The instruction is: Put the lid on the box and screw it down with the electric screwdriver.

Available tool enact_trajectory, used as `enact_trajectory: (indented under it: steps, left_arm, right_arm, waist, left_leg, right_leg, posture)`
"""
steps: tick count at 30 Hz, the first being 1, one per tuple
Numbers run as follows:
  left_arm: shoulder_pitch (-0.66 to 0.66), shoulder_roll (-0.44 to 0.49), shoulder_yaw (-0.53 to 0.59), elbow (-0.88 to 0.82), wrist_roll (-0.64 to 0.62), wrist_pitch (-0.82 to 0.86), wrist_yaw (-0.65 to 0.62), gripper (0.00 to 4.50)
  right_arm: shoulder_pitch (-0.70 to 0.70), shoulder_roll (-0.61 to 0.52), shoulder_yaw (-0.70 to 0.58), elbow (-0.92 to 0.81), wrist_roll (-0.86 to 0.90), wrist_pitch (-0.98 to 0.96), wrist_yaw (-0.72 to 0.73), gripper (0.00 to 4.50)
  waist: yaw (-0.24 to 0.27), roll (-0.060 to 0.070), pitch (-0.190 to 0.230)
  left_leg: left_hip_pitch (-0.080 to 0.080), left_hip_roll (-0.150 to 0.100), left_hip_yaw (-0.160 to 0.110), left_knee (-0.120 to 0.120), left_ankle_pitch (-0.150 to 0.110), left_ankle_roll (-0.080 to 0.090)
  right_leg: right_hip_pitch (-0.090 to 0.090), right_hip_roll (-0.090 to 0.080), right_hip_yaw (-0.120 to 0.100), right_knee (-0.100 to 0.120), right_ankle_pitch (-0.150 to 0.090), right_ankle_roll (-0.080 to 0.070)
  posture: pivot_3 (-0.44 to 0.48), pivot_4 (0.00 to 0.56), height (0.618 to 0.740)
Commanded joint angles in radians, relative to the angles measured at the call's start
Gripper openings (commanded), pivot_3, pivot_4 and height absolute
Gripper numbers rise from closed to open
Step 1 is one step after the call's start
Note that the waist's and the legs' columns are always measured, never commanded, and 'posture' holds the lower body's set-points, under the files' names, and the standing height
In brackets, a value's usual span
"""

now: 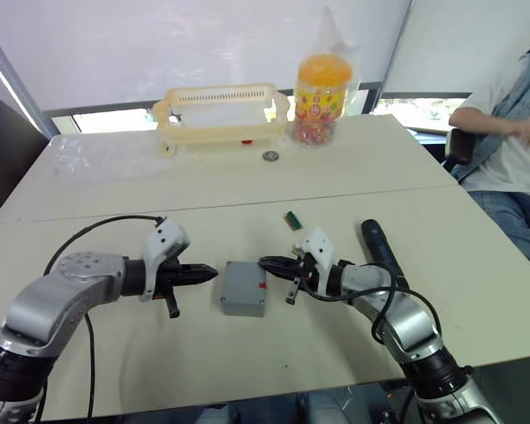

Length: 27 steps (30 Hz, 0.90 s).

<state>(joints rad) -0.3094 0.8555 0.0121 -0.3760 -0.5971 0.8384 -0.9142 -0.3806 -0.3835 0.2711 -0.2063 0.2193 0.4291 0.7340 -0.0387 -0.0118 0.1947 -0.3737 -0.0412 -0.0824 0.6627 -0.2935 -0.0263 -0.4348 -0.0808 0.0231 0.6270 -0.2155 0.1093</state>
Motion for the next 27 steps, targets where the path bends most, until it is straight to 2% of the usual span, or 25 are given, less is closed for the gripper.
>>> enact_trajectory:
  steps: [1, 4, 5, 10, 15, 16, 20, 23, 27]
  left_arm:
    - [0.005, 0.003, 0.016, -0.034, -0.003, -0.011, 0.003, 0.00]
    - [0.016, 0.001, 0.021, -0.048, -0.011, -0.004, 0.008, 0.00]
    - [0.018, 0.001, 0.023, -0.052, -0.015, -0.001, 0.009, 0.00]
    - [0.017, 0.004, 0.030, -0.051, -0.021, 0.005, 0.004, 0.00]
    - [-0.036, 0.008, 0.021, -0.029, -0.017, -0.002, -0.015, 0.00]
    - [-0.048, 0.013, 0.015, -0.030, -0.018, -0.004, -0.027, 0.00]
    - [-0.095, 0.060, -0.018, -0.060, -0.027, -0.012, -0.122, 0.00]
    - [-0.134, 0.071, -0.044, -0.084, -0.032, -0.036, -0.169, 0.00]
    - [-0.182, 0.065, -0.080, -0.111, -0.023, -0.066, -0.207, 0.00]
  right_arm:
    - [-0.005, 0.009, -0.009, -0.020, 0.011, -0.015, 0.007, 1.43]
    - [0.006, 0.012, -0.032, -0.053, 0.050, -0.007, 0.024, 2.95]
    - [0.010, 0.012, -0.043, -0.070, 0.070, 0.004, 0.031, 3.32]
    - [-0.011, 0.003, -0.113, -0.177, 0.189, 0.101, 0.036, 3.32]
    - [-0.127, -0.071, -0.267, -0.272, 0.393, 0.389, -0.017, 3.32]
    - [-0.154, -0.107, -0.301, -0.277, 0.421, 0.455, -0.031, 3.32]
    - [-0.258, -0.369, -0.414, -0.236, 0.510, 0.692, 0.021, 4.45]
    - [-0.319, -0.571, -0.413, -0.130, 0.528, 0.883, 0.054, 4.45]
    - [-0.409, -0.749, -0.317, 0.059, 0.487, 1.112, 0.040, 4.45]
  waist:
    - [0.000, 0.000, 0.000]
    - [0.000, 0.000, 0.000]
    - [0.000, 0.000, 0.000]
    - [0.000, 0.000, 0.000]
    - [0.005, 0.000, 0.000]
    - [0.009, 0.000, 0.000]
    - [0.027, 0.000, 0.000]
    - [0.026, 0.000, 0.000]
    - [0.022, 0.000, 0.000]
  left_leg:
    - [0.000, 0.000, 0.000, 0.000, 0.000, 0.000]
    - [0.000, 0.000, 0.000, 0.000, 0.000, 0.000]
    - [0.000, 0.000, 0.000, 0.000, 0.000, 0.000]
    - [0.000, 0.000, 0.000, 0.000, 0.000, 0.000]
    - [0.000, 0.000, -0.001, 0.001, 0.000, 0.000]
    - [0.000, 0.000, -0.001, 0.001, 0.000, 0.000]
    - [-0.001, -0.001, 0.000, 0.001, 0.000, 0.000]
    - [-0.001, 0.000, 0.002, 0.000, 0.000, 0.001]
    - [-0.001, 0.001, 0.005, 0.001, -0.001, 0.001]
  right_leg:
    - [0.000, 0.000, 0.000, 0.000, 0.000, 0.000]
    - [0.000, 0.000, 0.000, 0.000, 0.000, 0.000]
    - [0.000, 0.000, 0.000, 0.000, 0.000, 0.000]
    - [0.000, 0.000, 0.000, 0.000, 0.000, 0.000]
    - [0.000, 0.000, 0.000, 0.000, 0.000, 0.000]
    - [0.000, 0.000, 0.000, 0.000, 0.000, 0.000]
    - [0.000, -0.001, -0.001, -0.002, 0.000, 0.000]
    - [0.003, 0.000, -0.002, -0.006, 0.000, 0.000]
    - [0.004, -0.001, -0.002, -0.010, -0.002, -0.003]
  posture:
    - [0.000, 0.150, 0.740]
    - [0.000, 0.150, 0.740]
    - [0.000, 0.150, 0.740]
    - [0.000, 0.150, 0.740]
    - [0.000, 0.150, 0.740]
    - [0.000, 0.150, 0.740]
    - [0.000, 0.150, 0.740]
    - [0.000, 0.150, 0.740]
    - [0.000, 0.150, 0.740]
